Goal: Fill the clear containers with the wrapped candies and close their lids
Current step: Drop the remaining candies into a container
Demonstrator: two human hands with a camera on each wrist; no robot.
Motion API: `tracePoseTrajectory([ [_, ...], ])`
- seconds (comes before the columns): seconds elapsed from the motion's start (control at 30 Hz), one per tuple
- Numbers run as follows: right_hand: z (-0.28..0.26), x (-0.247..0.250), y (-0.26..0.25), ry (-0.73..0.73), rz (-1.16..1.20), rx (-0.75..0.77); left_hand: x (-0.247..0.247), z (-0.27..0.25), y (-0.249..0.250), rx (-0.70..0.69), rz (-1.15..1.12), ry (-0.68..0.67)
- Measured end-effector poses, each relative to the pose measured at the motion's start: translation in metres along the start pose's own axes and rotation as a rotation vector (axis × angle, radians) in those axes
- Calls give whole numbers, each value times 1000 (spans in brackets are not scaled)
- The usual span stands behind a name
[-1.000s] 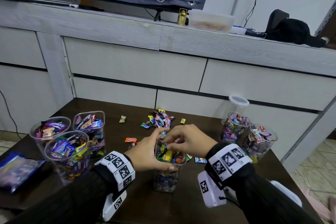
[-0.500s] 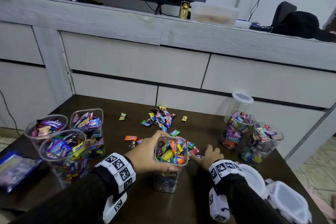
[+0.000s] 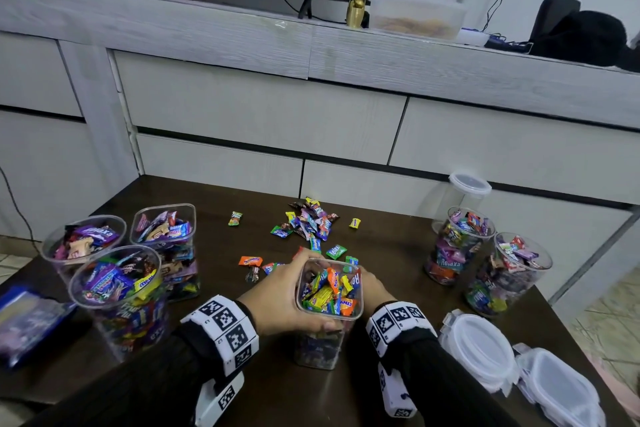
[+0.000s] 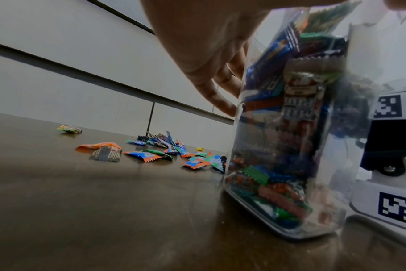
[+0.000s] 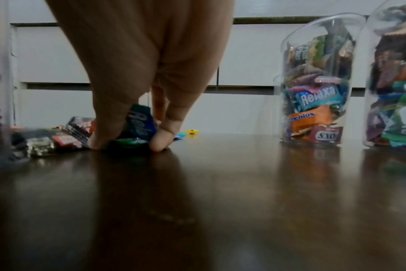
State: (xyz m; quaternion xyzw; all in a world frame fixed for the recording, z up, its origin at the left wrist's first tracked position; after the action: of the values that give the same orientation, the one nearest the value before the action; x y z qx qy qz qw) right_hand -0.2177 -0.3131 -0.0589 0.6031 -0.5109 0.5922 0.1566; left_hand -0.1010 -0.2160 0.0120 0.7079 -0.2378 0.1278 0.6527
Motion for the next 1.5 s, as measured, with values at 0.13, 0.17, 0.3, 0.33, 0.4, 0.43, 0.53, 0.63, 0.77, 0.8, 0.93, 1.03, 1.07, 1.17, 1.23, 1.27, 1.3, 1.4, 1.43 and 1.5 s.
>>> tracePoseTrajectory([
  [0.13,-2,4,0,23,98,-30,0,1,0,-4,-9,0],
  [0.17,-5,5,1,24,82,-40,0,1,0,-4,-8,-2],
  [0.3,-19,21,5,3,-125,-31,-1,1,-1,-8,-3,-11],
  [0.33,-23,29,6,22,-138,-18,-1,1,0,-14,-2,-10],
  [0.4,-34,52,3,111,-107,37,-1,2,1,-21,0,-12],
  [0.43,-42,67,-1,168,-87,65,-1,2,1,-20,4,-15],
  [0.53,-65,112,-25,327,-32,180,-1,3,-1,-10,23,-25],
  [0.63,-86,142,-64,396,-14,344,-2,3,-2,2,34,-37],
  [0.77,-104,148,-113,377,-66,532,-1,2,-1,7,37,-36],
  [0.8,-105,144,-123,345,-104,563,-1,2,0,1,37,-34],
  [0.93,-102,109,-147,149,-326,619,0,0,2,-18,11,-33],
  [1.03,-103,94,-152,92,-354,625,1,-1,4,-28,5,-32],
  [1.07,-104,92,-153,85,-347,634,1,-1,5,-31,9,-28],
  [1.17,-104,86,-154,57,-324,633,1,-1,6,-37,10,-31],
  [1.23,-105,86,-152,40,-309,628,1,-1,6,-38,15,-29],
  [1.27,-105,87,-151,32,-289,630,1,-1,5,-38,16,-26],
  [1.3,-106,89,-150,25,-252,630,2,-1,5,-40,18,-18],
  [1.4,-109,99,-149,39,-127,629,2,1,4,-41,18,-9],
  [1.43,-110,103,-150,56,-105,641,2,1,4,-42,17,-9],
  [1.5,-113,106,-156,97,-117,691,2,0,5,-47,23,-1],
])
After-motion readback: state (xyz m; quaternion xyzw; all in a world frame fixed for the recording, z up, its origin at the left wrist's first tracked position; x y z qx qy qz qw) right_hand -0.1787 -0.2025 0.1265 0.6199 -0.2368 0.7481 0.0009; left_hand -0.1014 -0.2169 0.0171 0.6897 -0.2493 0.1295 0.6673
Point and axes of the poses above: each hand's wrist, its own z-axis towards the middle knuckle, its own x-axis out of the back of the hand, y = z × x, the point moved 10 cm from there along z, towards the middle knuckle, and after that the axes turned 12 degrees about x, right-handed, at the moved point
